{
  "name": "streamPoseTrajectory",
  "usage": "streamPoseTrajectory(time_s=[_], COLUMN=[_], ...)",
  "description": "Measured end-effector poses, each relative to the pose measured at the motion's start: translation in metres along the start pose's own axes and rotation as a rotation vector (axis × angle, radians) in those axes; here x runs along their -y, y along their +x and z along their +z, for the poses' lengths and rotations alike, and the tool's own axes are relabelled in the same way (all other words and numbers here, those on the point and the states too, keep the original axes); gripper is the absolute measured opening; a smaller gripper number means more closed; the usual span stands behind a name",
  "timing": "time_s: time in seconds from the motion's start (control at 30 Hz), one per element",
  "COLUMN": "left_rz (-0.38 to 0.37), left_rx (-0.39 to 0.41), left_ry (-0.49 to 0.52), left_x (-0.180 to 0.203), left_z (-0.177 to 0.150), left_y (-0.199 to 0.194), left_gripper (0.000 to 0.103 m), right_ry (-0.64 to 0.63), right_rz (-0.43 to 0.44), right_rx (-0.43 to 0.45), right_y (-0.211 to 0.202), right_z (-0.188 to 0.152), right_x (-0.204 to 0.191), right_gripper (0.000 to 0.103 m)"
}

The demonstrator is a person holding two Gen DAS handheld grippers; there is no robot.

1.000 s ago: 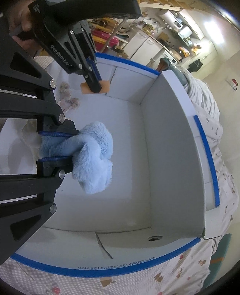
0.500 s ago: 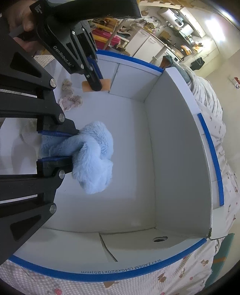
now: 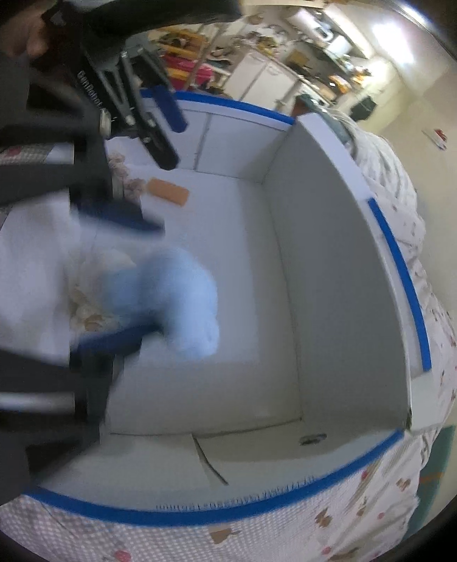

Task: Organize soft objects
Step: 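Open both tools to release the plush toy and tan tube into the box, then withdraw both open tools from the box toward the bed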

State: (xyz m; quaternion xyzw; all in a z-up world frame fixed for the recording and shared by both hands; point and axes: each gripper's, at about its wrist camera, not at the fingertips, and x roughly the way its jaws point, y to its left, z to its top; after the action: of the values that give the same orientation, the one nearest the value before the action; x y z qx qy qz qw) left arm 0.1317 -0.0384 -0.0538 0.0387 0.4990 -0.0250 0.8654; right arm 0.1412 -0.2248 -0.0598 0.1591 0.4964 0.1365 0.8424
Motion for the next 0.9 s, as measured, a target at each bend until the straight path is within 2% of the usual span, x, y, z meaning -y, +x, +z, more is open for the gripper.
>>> streamPoseTrajectory(time_s=[0.17,0.43,0.6,0.77,0.9], left_rz=[0.008,0.013,0.007,0.018,0.011], left_rx=[0.002,0.008,-0.016,-0.009,0.001], left_ry=[0.005,0.007,-0.002,-0.006,-0.018], left_x=[0.001,0.001,0.0,-0.005,-0.014], left_z=[-0.001,-0.002,-0.006,-0.004,-0.001], left_y=[-0.001,-0.004,-0.002,-0.011,-0.028], left_gripper=[0.061,0.061,0.061,0.061,0.061], right_ry=[0.054,0.059,0.081,0.066,0.077], right_rz=[-0.001,0.002,0.02,0.013,0.042], right_rx=[0.002,-0.013,-0.014,0.019,0.043], right_y=[-0.002,-0.002,-0.004,-0.015,-0.032], right_z=[0.001,0.001,0.002,0.003,0.003], right_x=[0.009,0.009,0.008,0.006,0.007], right_gripper=[0.086,0.086,0.086,0.086,0.086])
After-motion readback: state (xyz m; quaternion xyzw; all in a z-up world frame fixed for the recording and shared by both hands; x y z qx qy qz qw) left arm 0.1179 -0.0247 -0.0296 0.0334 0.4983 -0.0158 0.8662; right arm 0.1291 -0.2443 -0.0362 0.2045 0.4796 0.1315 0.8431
